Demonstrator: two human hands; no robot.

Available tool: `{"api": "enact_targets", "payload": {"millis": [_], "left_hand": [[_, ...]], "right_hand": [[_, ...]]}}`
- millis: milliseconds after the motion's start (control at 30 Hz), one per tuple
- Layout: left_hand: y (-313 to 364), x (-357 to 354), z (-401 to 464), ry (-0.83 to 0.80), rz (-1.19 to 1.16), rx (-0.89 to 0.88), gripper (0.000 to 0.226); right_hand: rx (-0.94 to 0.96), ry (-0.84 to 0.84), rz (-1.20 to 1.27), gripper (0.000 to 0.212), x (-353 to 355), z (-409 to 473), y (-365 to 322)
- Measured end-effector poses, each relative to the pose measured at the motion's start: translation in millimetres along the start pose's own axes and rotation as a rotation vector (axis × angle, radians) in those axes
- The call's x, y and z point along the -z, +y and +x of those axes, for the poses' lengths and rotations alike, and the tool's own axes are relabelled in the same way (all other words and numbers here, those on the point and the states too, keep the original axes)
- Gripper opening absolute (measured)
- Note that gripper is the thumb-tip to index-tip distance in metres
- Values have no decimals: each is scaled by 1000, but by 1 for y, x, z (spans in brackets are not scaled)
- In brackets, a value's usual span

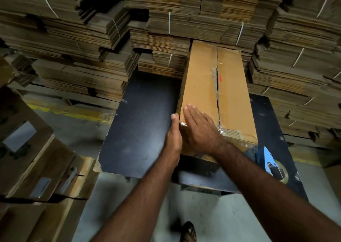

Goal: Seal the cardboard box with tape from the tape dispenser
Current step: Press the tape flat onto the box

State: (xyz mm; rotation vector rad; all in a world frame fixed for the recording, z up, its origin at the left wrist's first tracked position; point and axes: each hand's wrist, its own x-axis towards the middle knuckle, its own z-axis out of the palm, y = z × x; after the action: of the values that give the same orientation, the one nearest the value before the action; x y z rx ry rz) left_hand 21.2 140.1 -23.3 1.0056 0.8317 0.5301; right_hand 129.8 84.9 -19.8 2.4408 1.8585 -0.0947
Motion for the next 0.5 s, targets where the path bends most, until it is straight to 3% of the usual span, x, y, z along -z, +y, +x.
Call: {"api": "enact_targets", "payload": {"millis": [100,167,233,300,433,500], "left_hand": [[8,7,12,-95,87,50,67],[7,12,10,-112,75,-10,68],[4,18,10,-139,106,-131,70],[1,21,18,-199,271,-258,68],[-17,31,39,-277,813,-658,52],[-24,41,52,-265,949,-814,49]], "right_hand": [[23,-58,90,101,9,-1,5],[1,-5,241,96,14,-8,7],[-97,119,339,82,12,-19,8],[-199,229,273,68,2,-28,12],[-243,237,40,64,-18,-30,16],[-237,229,-13,64,-21,-27,17]]}}
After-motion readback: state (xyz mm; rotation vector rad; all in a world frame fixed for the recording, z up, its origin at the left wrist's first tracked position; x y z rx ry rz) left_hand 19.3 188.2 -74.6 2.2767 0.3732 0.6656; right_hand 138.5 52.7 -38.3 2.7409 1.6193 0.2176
